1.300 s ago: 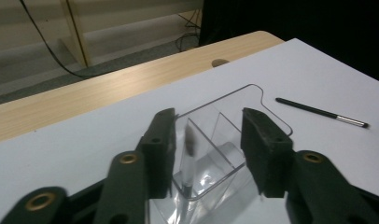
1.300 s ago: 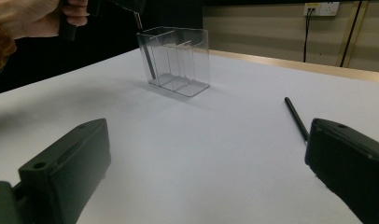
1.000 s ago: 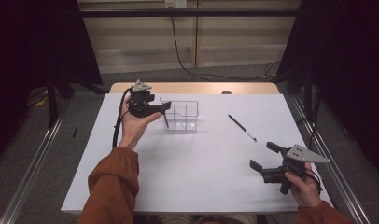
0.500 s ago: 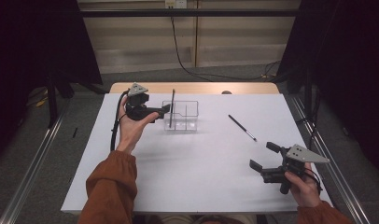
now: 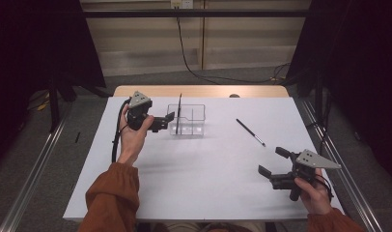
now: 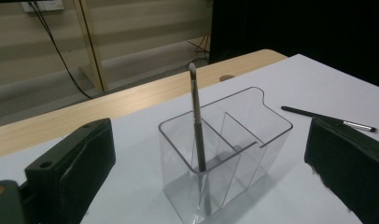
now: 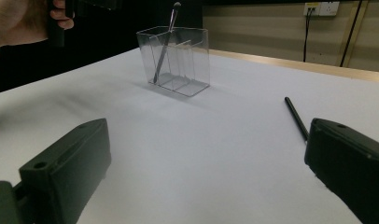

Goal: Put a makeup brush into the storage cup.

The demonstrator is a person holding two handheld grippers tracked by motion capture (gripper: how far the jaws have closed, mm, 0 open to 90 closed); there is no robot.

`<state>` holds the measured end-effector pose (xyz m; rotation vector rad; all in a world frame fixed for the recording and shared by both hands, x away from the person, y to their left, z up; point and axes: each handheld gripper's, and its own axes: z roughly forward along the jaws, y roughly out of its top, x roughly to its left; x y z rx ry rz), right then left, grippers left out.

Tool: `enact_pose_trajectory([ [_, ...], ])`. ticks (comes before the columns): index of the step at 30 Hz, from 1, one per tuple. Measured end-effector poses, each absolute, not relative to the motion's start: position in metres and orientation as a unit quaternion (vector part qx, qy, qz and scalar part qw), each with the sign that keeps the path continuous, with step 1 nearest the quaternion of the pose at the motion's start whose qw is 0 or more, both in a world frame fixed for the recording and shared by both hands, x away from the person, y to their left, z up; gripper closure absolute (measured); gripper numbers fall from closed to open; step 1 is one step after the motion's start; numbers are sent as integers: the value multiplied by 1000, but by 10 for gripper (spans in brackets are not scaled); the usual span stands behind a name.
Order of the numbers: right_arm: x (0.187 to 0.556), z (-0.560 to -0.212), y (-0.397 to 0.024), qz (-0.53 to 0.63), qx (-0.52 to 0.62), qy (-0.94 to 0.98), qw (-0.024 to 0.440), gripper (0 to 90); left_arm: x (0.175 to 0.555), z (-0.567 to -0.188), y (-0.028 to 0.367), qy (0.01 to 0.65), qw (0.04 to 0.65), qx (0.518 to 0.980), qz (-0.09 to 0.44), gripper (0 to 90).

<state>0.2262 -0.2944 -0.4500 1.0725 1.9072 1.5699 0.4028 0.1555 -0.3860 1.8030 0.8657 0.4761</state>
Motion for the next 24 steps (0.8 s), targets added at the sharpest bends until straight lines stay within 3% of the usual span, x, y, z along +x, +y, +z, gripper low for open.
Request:
enact_pose_trajectory([
  [24,226,-450,-294,568,390,690,224,0,357,-389,173,348,539,734,224,26],
])
